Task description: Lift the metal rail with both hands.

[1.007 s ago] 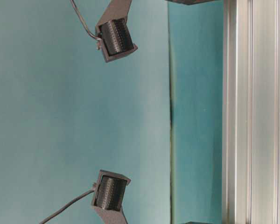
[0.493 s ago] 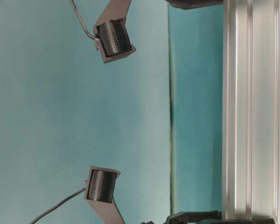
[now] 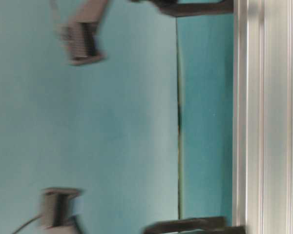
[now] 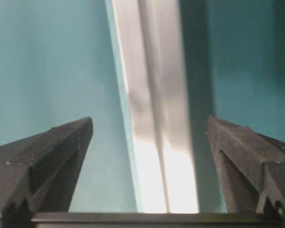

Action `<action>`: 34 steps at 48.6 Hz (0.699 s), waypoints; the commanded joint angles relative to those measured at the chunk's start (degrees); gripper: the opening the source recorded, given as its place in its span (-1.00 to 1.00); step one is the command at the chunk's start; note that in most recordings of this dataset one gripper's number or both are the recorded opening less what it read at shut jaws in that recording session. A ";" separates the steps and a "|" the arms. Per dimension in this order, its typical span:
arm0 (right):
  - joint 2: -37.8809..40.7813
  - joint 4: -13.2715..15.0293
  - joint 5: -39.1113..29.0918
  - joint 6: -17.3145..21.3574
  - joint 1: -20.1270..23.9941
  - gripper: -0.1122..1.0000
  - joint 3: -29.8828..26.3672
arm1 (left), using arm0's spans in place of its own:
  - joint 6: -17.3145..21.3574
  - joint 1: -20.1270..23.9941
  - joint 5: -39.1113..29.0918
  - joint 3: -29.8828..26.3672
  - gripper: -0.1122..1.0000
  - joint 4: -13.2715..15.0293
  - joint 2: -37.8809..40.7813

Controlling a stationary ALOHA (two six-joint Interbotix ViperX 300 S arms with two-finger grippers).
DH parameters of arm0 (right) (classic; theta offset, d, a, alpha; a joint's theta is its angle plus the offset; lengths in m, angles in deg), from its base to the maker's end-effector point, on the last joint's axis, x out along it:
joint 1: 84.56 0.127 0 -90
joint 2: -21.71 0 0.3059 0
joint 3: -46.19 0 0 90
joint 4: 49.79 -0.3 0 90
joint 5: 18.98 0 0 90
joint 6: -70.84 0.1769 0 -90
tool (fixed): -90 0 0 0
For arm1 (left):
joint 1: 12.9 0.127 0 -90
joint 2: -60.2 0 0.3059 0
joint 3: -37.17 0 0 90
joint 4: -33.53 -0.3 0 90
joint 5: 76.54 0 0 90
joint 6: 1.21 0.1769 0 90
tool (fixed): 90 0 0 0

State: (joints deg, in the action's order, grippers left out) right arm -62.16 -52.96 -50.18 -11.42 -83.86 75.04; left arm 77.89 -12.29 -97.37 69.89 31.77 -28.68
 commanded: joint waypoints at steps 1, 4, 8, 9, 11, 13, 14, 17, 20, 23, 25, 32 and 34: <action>-2.55 0.00 0.70 0.00 -1.14 0.94 -0.70 | 1.05 -0.18 -0.18 -0.26 0.82 -0.09 -4.31; -4.39 -0.09 0.88 0.00 -1.76 0.94 -0.79 | 1.85 -0.26 -0.62 -0.18 0.82 -0.09 -6.68; -7.03 0.00 1.49 0.00 -2.37 0.94 -0.79 | 2.55 -0.18 -1.32 -0.09 0.82 -0.09 -10.02; -7.73 0.09 1.76 0.00 -2.55 0.94 -0.70 | 2.55 -0.18 -1.49 -0.09 0.82 -0.09 -10.72; -8.96 0.18 2.29 -0.09 -2.72 0.94 -0.79 | 2.55 -0.18 -1.76 0.00 0.82 -0.09 -12.04; -10.28 0.18 2.90 -0.26 -2.90 0.94 -0.62 | 2.55 -0.18 -1.93 0.18 0.82 -0.09 -13.27; -10.90 0.18 3.25 -0.35 -2.99 0.94 -0.53 | 2.55 -0.18 -1.93 0.26 0.82 -0.09 -13.89; -12.83 0.18 4.57 -0.53 -3.16 0.94 -0.35 | 2.55 -0.18 -1.93 0.62 0.82 -0.09 -15.82; -14.94 0.18 6.24 -0.53 -3.16 0.94 0.09 | 2.55 -0.18 -1.85 1.14 0.82 -0.09 -17.75; -16.70 0.18 7.91 -0.53 -3.16 0.94 0.79 | 2.55 -0.18 -1.58 1.67 0.82 -0.09 -19.69; -17.75 0.26 9.05 -0.53 -3.16 0.94 1.32 | 2.55 -0.18 -1.41 2.29 0.82 -0.09 -21.01; -21.88 0.44 12.57 -0.53 -3.43 0.94 3.43 | 2.55 -0.09 0.35 4.75 0.82 -0.09 -25.84; -23.12 0.44 13.45 -0.53 -3.52 0.94 4.04 | 2.55 -0.09 1.23 5.27 0.82 -0.09 -27.25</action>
State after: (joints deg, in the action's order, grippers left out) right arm -83.25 -52.69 -38.58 -11.95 -87.11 78.73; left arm 80.27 -12.38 -97.90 75.25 31.77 -53.29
